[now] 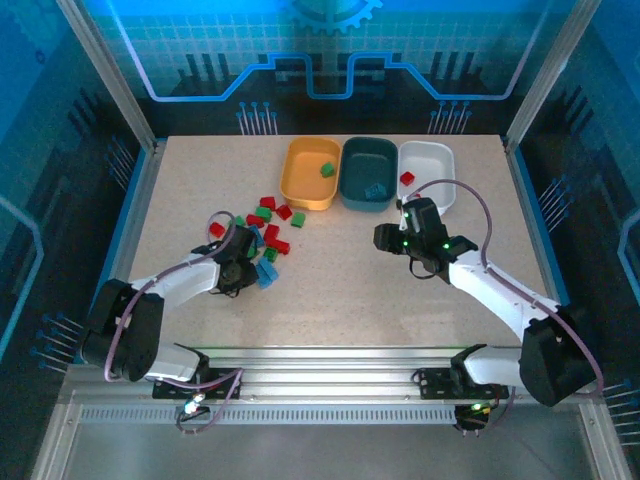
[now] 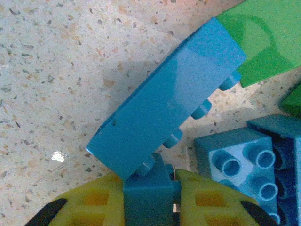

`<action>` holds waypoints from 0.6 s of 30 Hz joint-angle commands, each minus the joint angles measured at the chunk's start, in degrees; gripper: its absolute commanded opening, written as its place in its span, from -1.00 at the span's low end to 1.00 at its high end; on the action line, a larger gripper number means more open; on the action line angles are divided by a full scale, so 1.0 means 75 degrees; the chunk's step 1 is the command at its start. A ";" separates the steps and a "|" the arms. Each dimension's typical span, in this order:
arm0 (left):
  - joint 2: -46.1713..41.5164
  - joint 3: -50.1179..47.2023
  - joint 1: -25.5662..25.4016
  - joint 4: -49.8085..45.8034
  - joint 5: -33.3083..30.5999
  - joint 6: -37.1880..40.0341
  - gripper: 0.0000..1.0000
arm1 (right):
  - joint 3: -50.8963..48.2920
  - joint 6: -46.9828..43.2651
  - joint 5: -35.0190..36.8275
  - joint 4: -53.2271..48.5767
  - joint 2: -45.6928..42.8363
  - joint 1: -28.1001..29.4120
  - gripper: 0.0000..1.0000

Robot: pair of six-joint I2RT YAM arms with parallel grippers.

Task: Sort the legos into containers by color

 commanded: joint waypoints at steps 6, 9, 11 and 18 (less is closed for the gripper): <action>-0.1402 -0.0034 -0.0345 -0.0926 0.0493 -0.0027 -0.83 | -0.0011 -0.0047 0.0359 -0.0229 -0.0451 0.0560 0.10; -0.2503 0.0238 -0.0712 -0.1390 0.0690 -0.0121 -0.85 | -0.0160 0.0066 0.0874 -0.0283 -0.0709 0.0599 0.10; -0.2664 0.0748 -0.0836 -0.1466 0.0905 -0.0004 -0.85 | -0.0221 -0.0036 0.1407 -0.0394 -0.0860 0.0599 0.12; 0.0309 0.3799 -0.1232 -0.0086 0.2506 0.0665 -0.96 | -0.1046 0.0222 0.2472 -0.0100 -0.1534 0.0349 0.14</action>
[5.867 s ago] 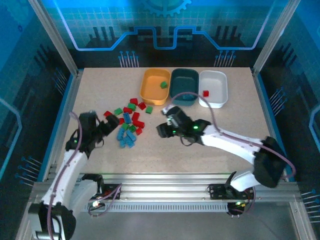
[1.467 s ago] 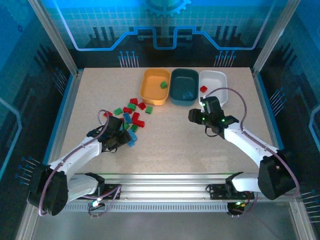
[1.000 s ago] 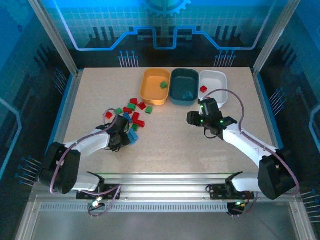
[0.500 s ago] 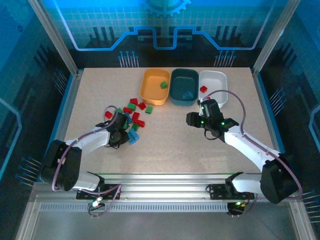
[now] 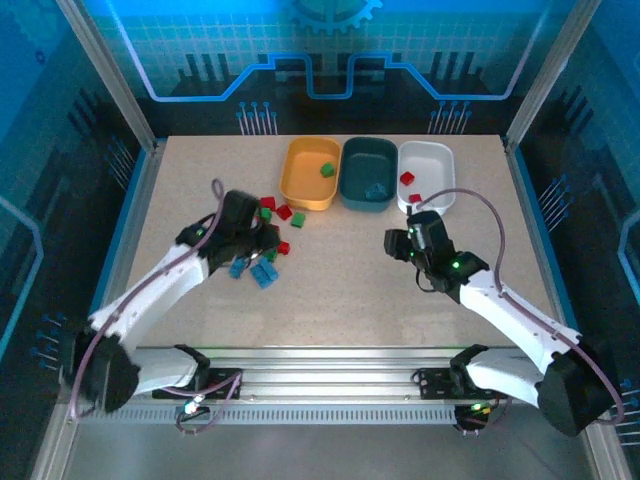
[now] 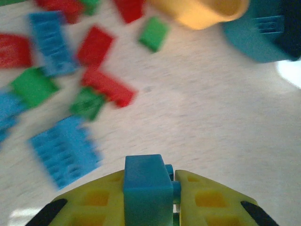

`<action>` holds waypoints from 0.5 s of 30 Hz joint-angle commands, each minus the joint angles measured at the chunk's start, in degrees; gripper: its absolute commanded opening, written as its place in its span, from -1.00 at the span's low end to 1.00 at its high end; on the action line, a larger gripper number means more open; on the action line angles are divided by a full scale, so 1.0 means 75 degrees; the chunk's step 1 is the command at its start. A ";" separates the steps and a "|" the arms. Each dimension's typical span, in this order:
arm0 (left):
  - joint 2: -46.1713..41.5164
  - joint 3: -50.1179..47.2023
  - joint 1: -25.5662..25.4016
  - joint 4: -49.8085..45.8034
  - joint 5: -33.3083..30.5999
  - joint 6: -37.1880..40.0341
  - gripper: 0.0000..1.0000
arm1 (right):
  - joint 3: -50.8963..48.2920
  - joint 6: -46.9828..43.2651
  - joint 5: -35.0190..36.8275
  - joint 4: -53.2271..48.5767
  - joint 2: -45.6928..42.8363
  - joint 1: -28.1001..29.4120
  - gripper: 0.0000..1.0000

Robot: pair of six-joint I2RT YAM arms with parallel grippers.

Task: Sort the legos into containers by color

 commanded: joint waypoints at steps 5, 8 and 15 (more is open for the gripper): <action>0.3977 0.3712 -0.0341 0.1663 0.1944 0.0586 -0.95 | -0.0822 0.0689 0.1101 0.0234 -0.0415 -0.0296 0.14; 0.5630 0.5590 -0.0388 0.1668 0.2358 0.0588 -0.95 | -0.1084 0.1020 0.1129 0.0315 -0.0637 -0.0504 0.14; 0.8612 0.9532 -0.0466 0.0700 0.2425 0.0585 -0.91 | -0.1406 0.1260 0.0946 0.0422 -0.1178 -0.0818 0.16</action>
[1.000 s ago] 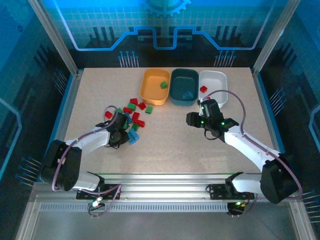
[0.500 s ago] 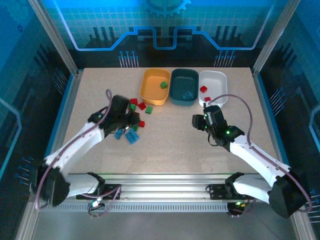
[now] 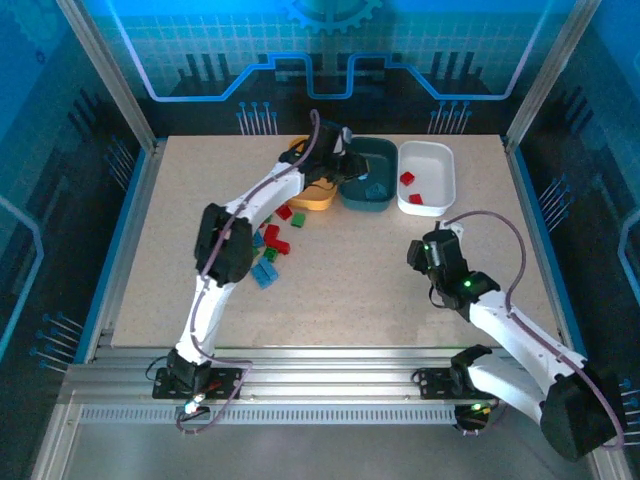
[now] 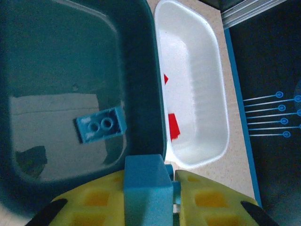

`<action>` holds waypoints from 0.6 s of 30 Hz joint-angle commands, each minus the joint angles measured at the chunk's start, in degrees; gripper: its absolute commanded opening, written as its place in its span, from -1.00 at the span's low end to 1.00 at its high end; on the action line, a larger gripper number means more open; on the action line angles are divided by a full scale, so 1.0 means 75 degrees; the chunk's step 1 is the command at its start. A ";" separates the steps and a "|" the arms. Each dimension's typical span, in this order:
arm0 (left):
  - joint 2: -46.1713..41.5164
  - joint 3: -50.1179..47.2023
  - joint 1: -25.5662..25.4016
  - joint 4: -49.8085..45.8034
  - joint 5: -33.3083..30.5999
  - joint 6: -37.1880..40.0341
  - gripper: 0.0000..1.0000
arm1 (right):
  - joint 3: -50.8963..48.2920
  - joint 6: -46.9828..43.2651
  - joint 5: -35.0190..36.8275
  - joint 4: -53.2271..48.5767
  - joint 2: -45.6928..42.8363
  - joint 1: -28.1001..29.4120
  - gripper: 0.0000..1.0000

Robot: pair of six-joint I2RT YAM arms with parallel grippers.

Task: Sort the legos into containers by color

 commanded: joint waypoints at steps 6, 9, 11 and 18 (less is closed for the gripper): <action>0.1591 0.2490 -0.0089 -0.1287 -0.0125 -0.0099 -0.63 | -0.0063 0.0246 -0.0196 0.0349 -0.0124 -0.0155 0.17; 0.1700 0.2485 -0.0073 -0.1167 0.0024 -0.0222 -0.16 | -0.0038 0.0239 -0.0247 0.0343 -0.0085 -0.0144 0.17; 0.1633 0.2489 -0.0089 -0.1182 0.0132 -0.0163 0.16 | -0.0038 0.0227 -0.0273 0.0343 -0.0106 -0.0151 0.18; -0.0171 0.1032 -0.0007 -0.1071 0.0103 0.0483 0.52 | -0.0102 0.0158 -0.0431 0.0477 -0.0189 -0.0144 0.20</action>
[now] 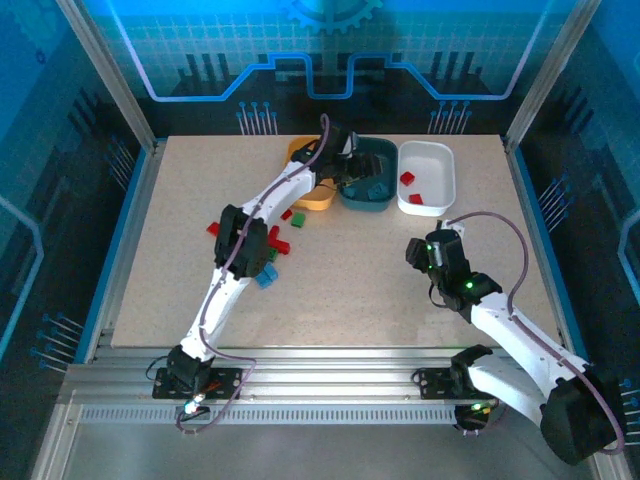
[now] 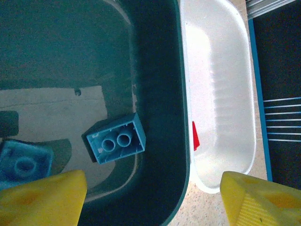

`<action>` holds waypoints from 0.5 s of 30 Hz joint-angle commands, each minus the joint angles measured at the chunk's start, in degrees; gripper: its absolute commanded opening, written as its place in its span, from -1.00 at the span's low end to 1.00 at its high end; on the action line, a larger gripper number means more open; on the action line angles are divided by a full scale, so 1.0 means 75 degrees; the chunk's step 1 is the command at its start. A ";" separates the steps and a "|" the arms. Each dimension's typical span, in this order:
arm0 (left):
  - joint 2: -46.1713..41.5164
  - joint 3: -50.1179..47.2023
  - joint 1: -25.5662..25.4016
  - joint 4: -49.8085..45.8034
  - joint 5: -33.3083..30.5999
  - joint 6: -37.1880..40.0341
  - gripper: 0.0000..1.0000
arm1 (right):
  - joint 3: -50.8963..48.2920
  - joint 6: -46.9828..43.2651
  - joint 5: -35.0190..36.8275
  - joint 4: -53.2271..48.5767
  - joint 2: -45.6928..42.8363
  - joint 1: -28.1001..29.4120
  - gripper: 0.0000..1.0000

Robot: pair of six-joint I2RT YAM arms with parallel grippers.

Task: Sort the legos into containers by color

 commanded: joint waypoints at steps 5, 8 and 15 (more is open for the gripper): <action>-0.4540 -0.5162 0.0858 0.1601 -0.0592 -0.0265 0.56 | -0.0088 -0.0053 -0.0443 0.0450 0.0039 -0.0065 0.20; -0.5999 -0.7291 0.2078 0.1433 -0.1050 -0.1121 0.61 | -0.0070 -0.0099 -0.0589 0.0534 0.0164 -0.0019 0.20; -0.6528 -0.8894 0.3983 0.0176 -0.1532 -0.0589 0.63 | 0.0032 -0.0118 -0.0770 0.0568 0.0420 0.0093 0.20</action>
